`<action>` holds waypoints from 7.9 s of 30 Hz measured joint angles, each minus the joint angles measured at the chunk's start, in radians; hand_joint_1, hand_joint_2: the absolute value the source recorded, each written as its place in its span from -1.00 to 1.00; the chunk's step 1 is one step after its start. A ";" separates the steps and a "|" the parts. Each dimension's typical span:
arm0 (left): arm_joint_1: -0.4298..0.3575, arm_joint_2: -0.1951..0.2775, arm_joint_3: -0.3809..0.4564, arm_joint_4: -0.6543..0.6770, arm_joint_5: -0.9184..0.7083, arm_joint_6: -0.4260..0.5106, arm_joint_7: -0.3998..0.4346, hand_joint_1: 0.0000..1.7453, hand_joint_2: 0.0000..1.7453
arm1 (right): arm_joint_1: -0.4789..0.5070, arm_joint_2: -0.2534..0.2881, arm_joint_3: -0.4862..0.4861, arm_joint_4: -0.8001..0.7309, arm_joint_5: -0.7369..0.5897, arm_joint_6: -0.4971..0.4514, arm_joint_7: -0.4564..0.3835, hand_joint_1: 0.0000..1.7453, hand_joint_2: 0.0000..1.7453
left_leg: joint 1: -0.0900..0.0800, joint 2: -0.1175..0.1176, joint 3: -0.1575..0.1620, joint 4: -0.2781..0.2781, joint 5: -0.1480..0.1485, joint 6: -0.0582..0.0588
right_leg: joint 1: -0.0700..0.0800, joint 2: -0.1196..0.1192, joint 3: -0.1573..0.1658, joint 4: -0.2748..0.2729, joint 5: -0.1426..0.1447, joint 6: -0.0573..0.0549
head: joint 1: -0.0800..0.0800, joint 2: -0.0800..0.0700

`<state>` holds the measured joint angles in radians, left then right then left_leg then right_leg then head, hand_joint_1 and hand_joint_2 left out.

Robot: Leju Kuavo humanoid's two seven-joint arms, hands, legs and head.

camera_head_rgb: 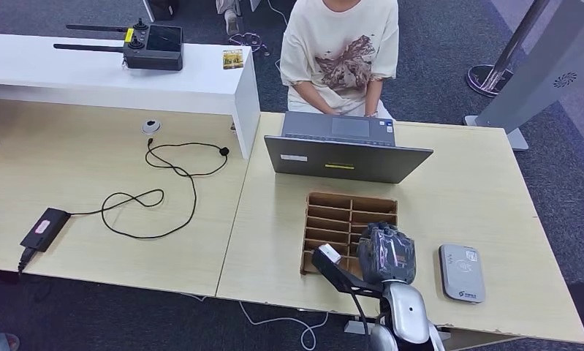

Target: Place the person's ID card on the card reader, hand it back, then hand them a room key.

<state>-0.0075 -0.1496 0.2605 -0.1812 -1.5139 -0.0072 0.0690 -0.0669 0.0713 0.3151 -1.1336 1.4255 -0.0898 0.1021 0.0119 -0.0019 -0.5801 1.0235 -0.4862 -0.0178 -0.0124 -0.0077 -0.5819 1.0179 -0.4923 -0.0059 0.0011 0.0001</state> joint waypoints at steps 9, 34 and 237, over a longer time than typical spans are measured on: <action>0.000 0.000 0.000 0.000 0.000 0.001 0.000 -1.00 1.00 | -0.003 0.000 0.002 0.002 -0.002 -0.004 0.002 0.51 1.00 | 0.000 0.000 0.000 0.000 0.000 0.000 | 0.000 0.000 0.000 0.000 0.000 0.000 | 0.000 0.000; 0.000 0.000 0.000 0.000 -0.001 0.001 0.000 -1.00 1.00 | 0.020 0.000 -0.024 -0.045 -0.129 -0.015 -0.083 0.80 1.00 | 0.000 0.000 0.000 0.000 0.000 0.000 | 0.000 0.000 0.000 0.000 0.000 0.000 | 0.000 0.000; 0.000 0.009 -0.065 0.000 0.001 0.020 -0.084 -1.00 1.00 | -1.186 0.080 0.033 0.808 -0.462 0.082 0.089 -1.00 1.00 | 0.000 0.002 0.001 0.001 0.004 -0.001 | 0.000 0.002 -0.001 0.003 0.003 -0.002 | 0.000 0.000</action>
<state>-0.0080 -0.1408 0.1957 -0.1812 -1.5125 0.0133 -0.0145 -1.2529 0.1509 0.3484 -0.3258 0.9633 -0.0076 0.1915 0.0119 -0.0002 -0.5791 1.0250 -0.4824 -0.0189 -0.0123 -0.0056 -0.5828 1.0204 -0.4889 -0.0078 0.0011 0.0002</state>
